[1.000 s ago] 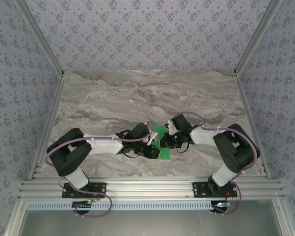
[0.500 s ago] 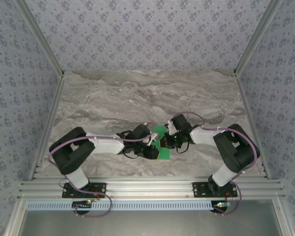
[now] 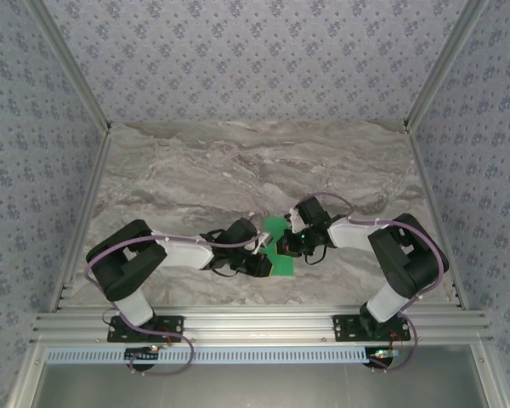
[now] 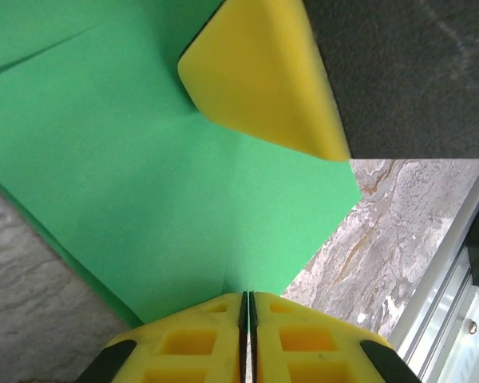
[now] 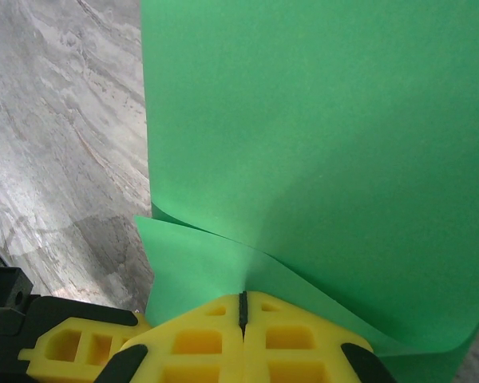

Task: Fold a paper plane with a square sheet of paper (fold left side to right side)
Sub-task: Fold the triangle a second time at the center of the table.

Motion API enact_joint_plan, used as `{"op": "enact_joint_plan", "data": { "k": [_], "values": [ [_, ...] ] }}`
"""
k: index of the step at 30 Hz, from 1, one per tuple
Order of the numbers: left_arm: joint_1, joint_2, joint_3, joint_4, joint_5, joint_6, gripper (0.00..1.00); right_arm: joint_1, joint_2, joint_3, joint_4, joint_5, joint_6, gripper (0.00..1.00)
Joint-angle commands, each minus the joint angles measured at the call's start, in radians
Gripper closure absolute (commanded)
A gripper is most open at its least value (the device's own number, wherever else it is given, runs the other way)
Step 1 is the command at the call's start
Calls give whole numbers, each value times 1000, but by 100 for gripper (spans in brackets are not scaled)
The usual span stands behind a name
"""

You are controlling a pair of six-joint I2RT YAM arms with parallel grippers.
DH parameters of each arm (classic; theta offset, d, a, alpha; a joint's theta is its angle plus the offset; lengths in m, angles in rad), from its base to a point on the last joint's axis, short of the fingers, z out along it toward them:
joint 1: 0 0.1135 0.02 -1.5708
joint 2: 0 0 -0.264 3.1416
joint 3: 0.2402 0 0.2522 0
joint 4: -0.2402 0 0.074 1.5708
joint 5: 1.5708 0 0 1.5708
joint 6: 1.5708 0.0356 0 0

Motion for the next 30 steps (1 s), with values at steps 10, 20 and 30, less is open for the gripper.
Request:
{"op": "enact_joint_plan", "data": {
  "k": [10,20,30],
  "values": [
    [2,-112,-89,-13,-11,-36,96,1,37,-10,-107,77,-24,98],
    [38,-129,15,-58,53,8,93,4,33,-7,-107,77,-22,98],
    [37,0,39,-76,30,29,90,7,29,-9,-105,73,-21,98]
  ]
}}
